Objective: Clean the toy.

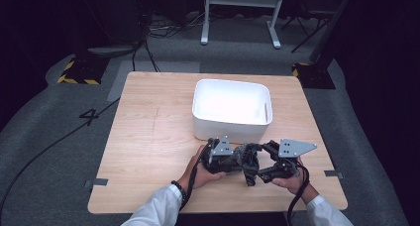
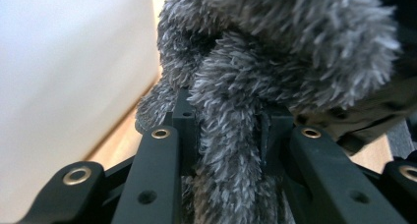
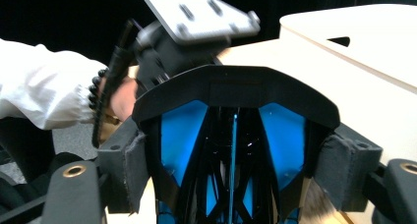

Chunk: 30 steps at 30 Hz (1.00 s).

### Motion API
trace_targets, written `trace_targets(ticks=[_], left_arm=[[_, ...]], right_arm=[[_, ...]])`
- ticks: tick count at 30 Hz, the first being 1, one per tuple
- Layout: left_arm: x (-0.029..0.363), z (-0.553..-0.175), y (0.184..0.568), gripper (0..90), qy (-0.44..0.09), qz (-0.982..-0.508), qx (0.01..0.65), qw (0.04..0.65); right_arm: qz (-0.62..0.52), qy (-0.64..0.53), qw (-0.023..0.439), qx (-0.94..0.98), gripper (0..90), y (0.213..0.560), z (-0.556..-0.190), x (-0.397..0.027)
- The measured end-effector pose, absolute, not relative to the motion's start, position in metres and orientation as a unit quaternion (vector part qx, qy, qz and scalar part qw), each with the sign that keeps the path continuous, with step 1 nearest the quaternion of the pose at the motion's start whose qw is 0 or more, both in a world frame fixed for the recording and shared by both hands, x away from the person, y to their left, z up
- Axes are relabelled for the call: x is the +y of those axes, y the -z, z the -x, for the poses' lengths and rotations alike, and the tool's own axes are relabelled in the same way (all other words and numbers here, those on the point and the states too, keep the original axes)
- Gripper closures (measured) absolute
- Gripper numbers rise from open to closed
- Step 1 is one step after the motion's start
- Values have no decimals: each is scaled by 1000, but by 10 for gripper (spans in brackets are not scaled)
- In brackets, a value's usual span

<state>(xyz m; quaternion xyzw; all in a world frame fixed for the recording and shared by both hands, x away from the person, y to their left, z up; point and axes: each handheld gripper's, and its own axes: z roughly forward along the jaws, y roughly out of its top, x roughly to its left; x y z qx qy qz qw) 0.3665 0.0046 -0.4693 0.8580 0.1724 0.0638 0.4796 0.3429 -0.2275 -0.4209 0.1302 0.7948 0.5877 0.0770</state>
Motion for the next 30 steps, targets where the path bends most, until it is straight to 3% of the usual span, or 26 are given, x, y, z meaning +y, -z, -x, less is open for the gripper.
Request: trace_targets(ticks=[14, 30], left_arm=[[-10, -358, 494, 681, 18, -875, 154, 459], [-7, -332, 484, 681, 24, -907, 74, 413]], right_arm=[[-135, -604, 97, 780, 254, 412, -341, -234], [-198, -590, 153, 768, 255, 413, -351, -248]])
